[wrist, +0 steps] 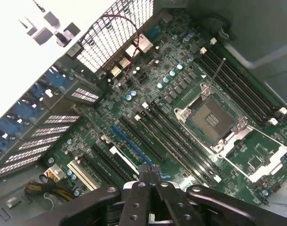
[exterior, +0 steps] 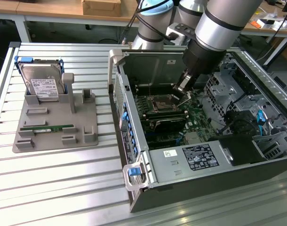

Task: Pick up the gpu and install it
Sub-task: 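Press down on the gpu until it lock into place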

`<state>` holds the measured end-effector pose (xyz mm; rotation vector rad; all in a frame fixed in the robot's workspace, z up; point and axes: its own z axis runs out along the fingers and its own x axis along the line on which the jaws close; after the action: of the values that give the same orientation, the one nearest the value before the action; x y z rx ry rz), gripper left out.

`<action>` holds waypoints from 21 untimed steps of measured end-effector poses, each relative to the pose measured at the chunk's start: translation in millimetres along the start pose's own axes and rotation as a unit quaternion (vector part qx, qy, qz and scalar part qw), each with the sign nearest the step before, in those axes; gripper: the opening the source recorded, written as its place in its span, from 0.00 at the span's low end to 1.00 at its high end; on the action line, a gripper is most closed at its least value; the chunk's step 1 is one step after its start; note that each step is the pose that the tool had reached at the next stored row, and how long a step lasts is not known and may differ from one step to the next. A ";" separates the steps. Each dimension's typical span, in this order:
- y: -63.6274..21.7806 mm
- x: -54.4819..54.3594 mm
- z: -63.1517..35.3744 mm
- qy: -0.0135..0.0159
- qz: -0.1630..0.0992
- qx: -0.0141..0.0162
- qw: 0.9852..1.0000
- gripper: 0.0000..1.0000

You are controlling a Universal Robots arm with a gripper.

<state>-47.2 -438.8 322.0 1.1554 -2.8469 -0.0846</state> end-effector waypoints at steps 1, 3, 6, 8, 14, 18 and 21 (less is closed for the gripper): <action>0.0 0.0 0.2 -0.001 0.011 0.000 1.000 0.11; -0.1 0.0 0.6 -0.003 0.037 -0.002 0.999 0.11; -0.1 0.0 1.1 -0.005 0.068 -0.003 0.998 0.11; -0.1 -0.1 1.5 -0.007 0.098 -0.004 0.995 0.11; -0.2 -0.1 2.5 -0.014 0.183 -0.008 0.983 0.11; -0.3 -0.1 3.2 -0.018 0.241 -0.010 0.970 0.11; -0.3 -0.2 3.7 -0.021 0.278 -0.012 0.960 0.11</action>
<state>-47.2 -438.8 318.4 0.3153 -3.0735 -0.1111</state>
